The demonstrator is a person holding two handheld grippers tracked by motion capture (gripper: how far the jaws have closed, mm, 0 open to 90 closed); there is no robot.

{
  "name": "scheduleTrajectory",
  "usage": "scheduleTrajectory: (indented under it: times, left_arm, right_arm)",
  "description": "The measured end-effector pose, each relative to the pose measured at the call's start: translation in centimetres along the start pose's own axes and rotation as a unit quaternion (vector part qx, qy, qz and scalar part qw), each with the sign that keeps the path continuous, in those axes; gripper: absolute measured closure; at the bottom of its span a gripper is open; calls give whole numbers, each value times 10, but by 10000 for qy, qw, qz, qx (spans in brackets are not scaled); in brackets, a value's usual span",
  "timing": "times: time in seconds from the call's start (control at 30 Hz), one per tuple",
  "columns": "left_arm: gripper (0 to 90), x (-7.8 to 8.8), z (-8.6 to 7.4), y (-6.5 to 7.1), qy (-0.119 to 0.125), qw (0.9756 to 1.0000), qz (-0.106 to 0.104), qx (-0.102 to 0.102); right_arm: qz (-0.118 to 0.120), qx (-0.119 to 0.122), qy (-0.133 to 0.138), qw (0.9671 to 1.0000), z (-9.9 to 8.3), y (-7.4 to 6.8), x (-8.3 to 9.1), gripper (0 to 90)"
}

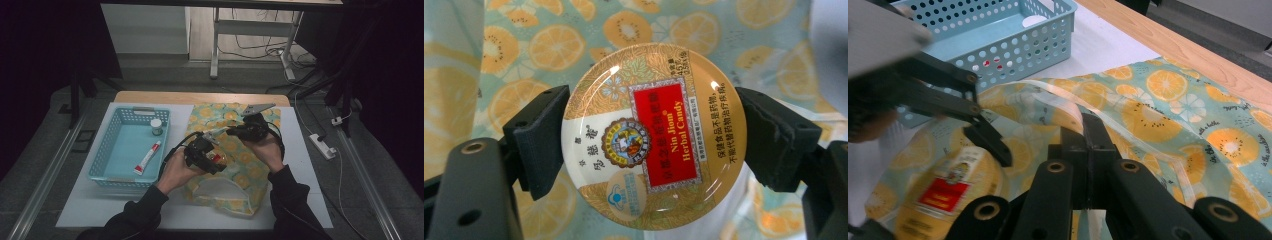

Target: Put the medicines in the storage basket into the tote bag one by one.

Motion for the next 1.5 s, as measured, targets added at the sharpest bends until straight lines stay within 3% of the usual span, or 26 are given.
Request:
scheduleTrajectory:
  times: [0.4,0.87,1.5]
  left_arm:
    - [203,-28,2,-24,-21,9996,46,282]
    - [203,-50,3,-42,32,9981,361,498]
    - [201,-69,10,-57,8,9963,506,691]
  right_arm:
    - [13,13,-22,10000,0,-2,-3,900]
    - [12,19,-208,9998,-3,-2,-13,900]
    - [-20,-26,-341,9994,-8,1,-22,900]
Point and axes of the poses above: each handheld gripper's, and its own axes: x roughly backward along the jaws, z roughly out of its top, y roughly to its right, the point moved 3 cm from there along -x, roughly forward along the jaws, and after that the axes turned 9 degrees about -y, right-handed, at the moved point
